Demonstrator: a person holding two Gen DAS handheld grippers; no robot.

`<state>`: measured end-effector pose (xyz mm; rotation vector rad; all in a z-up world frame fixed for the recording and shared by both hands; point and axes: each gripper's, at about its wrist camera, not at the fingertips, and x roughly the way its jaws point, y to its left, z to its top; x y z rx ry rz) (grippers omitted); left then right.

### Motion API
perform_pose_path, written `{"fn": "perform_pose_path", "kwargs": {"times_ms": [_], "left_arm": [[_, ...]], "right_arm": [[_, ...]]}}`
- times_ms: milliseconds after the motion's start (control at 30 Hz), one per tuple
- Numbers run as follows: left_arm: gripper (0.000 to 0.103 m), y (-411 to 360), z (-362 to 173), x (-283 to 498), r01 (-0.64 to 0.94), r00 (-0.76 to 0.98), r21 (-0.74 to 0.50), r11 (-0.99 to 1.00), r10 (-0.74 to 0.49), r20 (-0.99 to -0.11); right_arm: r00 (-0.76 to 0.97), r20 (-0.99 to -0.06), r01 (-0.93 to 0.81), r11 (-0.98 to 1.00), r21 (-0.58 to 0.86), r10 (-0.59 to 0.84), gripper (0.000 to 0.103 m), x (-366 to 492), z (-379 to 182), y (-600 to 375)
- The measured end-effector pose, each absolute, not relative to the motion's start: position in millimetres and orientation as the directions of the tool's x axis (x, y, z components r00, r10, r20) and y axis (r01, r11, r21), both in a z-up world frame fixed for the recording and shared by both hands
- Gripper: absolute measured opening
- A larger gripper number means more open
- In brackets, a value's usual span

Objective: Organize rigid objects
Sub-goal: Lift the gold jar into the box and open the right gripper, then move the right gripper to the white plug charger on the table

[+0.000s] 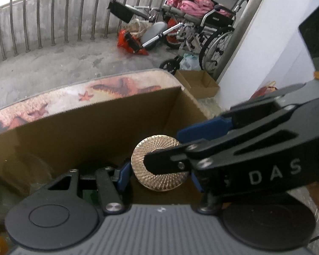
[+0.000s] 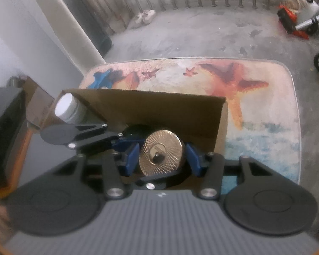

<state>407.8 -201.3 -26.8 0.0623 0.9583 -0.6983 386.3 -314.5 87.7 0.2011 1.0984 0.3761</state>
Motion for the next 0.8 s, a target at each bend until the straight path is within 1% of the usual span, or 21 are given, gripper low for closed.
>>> {"fn": "perform_pose_path", "kwargs": {"times_ms": [100,233,300,333,367,467,600,667,800], "left_arm": [[0.059,-206.8,-33.9,411.6,0.564,0.361,-0.245,0.788,-0.503,-0.785],[0.059,-208.5,-37.7,410.6,0.565,0.366,-0.243,0.788,-0.504,-0.782],[0.063,-207.9,-34.0,408.4,0.574,0.383,-0.230,0.786,-0.506,-0.773],[0.072,-207.8,-32.4,407.8,0.577,0.388,-0.225,0.785,-0.506,-0.771],[0.077,-207.3,-30.6,406.6,0.578,0.394,-0.218,0.787,-0.502,-0.770],[0.078,-204.9,-21.4,401.3,0.574,0.407,-0.204,0.793,-0.492,-0.770],[0.085,-191.0,1.6,386.1,0.565,0.409,-0.217,0.796,-0.498,-0.765],[0.088,-178.4,19.7,373.2,0.566,0.431,-0.207,0.798,-0.501,-0.751],[0.092,-149.4,61.1,332.7,0.578,0.482,-0.192,0.793,-0.522,-0.704]], "right_arm": [[0.402,-0.837,-0.215,0.927,0.308,0.372,0.049,388.9,88.0,-309.5],[0.411,-0.839,-0.232,0.931,0.283,0.357,0.050,388.3,88.8,-305.7],[0.415,-0.835,-0.227,0.930,0.290,0.362,0.050,387.9,88.9,-307.4],[0.415,-0.832,-0.223,0.928,0.300,0.369,0.050,387.4,89.2,-309.6],[0.417,-0.829,-0.221,0.926,0.305,0.373,0.050,387.1,89.4,-310.6],[0.429,-0.819,-0.213,0.924,0.319,0.382,0.050,383.0,92.2,-313.4],[0.465,-0.777,-0.200,0.905,0.376,0.425,0.050,366.1,107.9,-319.4],[0.501,-0.740,-0.203,0.892,0.403,0.448,0.051,348.8,125.1,-323.1],[0.602,-0.653,-0.207,0.880,0.428,0.459,0.056,298.9,169.6,-332.7]]}}
